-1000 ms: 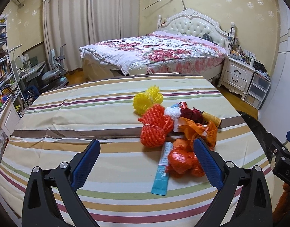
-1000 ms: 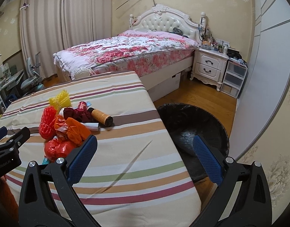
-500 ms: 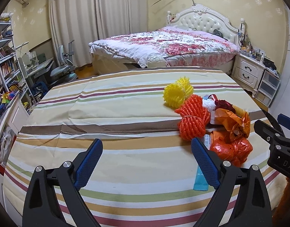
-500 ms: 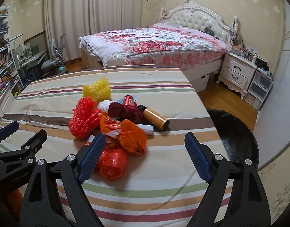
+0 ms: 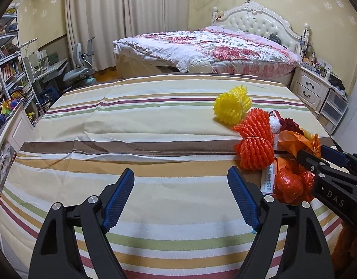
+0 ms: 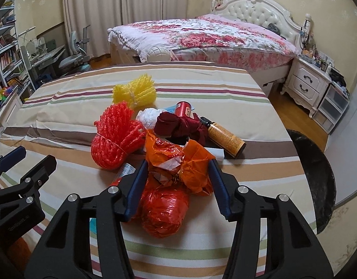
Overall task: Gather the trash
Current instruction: 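Grasp the orange plastic bag with the right tool while the left tool grasps the red mesh net, then carry both held items to the black bin and open both tools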
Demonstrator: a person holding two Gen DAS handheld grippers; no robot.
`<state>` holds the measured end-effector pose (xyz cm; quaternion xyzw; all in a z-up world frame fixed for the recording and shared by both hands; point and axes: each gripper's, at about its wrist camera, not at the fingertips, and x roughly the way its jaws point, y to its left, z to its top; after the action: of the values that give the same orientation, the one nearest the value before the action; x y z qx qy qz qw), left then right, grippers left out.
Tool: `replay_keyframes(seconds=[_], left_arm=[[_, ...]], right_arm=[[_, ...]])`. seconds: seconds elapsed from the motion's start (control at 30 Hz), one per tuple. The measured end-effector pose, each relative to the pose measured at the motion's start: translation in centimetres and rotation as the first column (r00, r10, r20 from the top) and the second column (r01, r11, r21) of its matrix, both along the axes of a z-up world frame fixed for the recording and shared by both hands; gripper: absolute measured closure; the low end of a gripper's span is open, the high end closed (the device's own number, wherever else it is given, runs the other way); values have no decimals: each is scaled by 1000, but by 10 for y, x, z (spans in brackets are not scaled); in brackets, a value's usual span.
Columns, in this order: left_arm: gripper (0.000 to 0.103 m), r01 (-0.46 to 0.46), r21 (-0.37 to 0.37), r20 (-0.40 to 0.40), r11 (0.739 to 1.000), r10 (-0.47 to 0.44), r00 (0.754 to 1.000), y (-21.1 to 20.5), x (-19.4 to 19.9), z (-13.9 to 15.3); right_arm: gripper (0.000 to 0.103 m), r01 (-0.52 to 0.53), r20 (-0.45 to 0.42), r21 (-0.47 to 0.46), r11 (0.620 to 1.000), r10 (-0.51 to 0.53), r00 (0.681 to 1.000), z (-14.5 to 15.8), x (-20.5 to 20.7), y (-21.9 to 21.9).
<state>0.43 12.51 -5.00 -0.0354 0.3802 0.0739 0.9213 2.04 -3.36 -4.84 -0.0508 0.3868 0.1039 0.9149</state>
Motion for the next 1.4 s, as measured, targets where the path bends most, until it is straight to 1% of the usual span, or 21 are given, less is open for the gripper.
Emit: replay_keyframes(seconds=[0.13,0.33,0.53,0.77,0.8,0.83,0.87,0.93,1.03,1.2,1.3,1.4], left_arm=[[22,17,-11,1,1000,-17,1000,-7,2,0],[22,59,-35,2,998,-59,998,-25,9,4],[22,108,-32,17,994,-108,994,-49,24,9],[22,136,-41,9,990,-136,991,-56,48,5],[24,142,-39,6,989,-141,990,-57,51,3],[33,151,-40,2,988,-151,988,-59,54,1],[37,164,-48,-7,985,-165,986,-60,55,-2],[50,183,-80,-30,980,-186,982,-58,59,-8],[61,201,-103,-49,974,-207,977,-58,60,-14],[64,212,-97,-30,972,-216,976,-58,52,-12],[64,206,-98,-8,974,-208,978,-56,44,-4],[64,198,-76,22,977,-196,980,-54,33,6]], right_arm=[[53,10,28,6,1000,-10,1000,8,-6,-5],[53,49,61,25,998,-50,997,20,-11,-26],[53,103,63,39,994,-105,992,14,-12,-53],[53,145,40,75,987,-148,988,3,-8,-79],[53,147,37,78,986,-150,988,1,-7,-80],[53,148,35,81,986,-151,988,0,-7,-80],[53,147,33,83,986,-151,988,-1,-6,-81],[53,147,28,89,985,-150,988,-3,-5,-82],[53,146,27,92,985,-149,988,-6,-4,-83],[53,145,28,93,985,-148,989,-6,-4,-83],[53,144,31,93,985,-147,989,-5,-5,-83],[53,145,39,93,985,-149,988,-4,-5,-83]])
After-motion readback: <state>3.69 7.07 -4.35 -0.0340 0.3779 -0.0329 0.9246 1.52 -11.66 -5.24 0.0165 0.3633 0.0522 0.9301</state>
